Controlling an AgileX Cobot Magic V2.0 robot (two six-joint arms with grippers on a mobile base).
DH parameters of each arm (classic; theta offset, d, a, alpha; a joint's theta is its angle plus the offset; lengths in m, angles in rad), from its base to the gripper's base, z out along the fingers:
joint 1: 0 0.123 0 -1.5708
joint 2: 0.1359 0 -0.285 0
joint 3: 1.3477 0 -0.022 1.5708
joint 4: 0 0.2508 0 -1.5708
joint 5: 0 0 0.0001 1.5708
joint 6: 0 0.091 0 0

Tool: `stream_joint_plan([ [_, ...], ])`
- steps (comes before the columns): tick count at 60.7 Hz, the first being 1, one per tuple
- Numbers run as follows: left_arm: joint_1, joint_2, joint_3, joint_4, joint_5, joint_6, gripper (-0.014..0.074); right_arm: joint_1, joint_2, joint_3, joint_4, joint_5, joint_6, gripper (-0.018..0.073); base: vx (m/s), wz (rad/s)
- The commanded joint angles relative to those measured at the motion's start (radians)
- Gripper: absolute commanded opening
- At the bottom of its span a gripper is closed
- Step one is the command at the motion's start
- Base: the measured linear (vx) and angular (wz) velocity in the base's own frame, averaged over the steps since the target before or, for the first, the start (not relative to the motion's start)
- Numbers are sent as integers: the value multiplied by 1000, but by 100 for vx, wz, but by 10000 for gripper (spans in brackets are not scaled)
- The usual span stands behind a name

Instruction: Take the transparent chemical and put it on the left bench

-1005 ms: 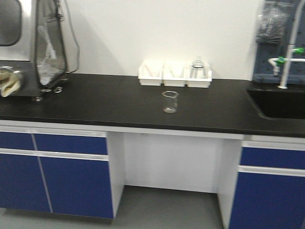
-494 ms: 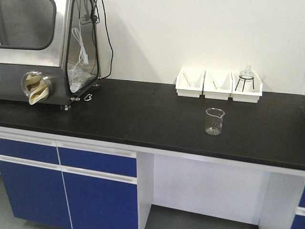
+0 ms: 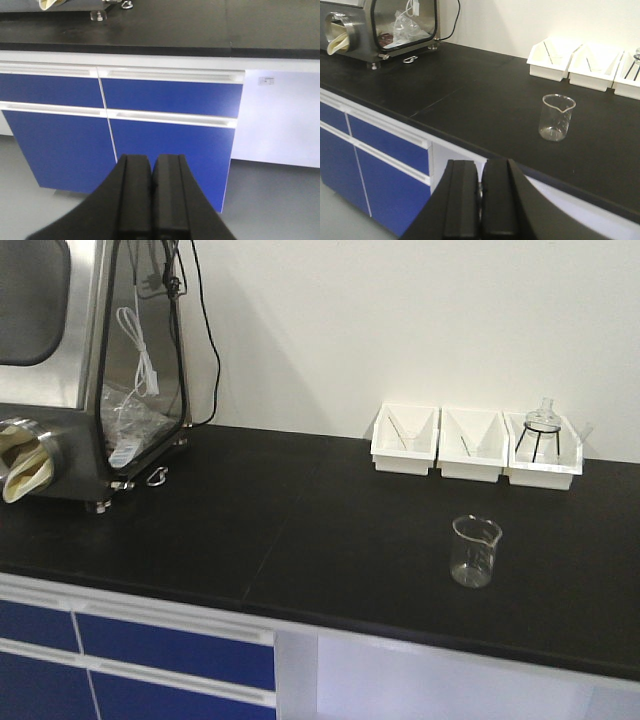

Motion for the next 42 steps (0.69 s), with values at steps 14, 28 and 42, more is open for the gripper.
stream_joint_plan([
  [14,-2,-19,16,-1,-78,-8,-3,0,6,-31,-5,-79,-2,-3,42,-5],
  [28,-2,-19,16,-1,-78,-8,-3,0,6,-31,-5,-79,-2,-3,41,-12],
  [42,-2,-19,16,-1,-78,-8,-3,0,6,-31,-5,-79,-2,-3,38,-23],
])
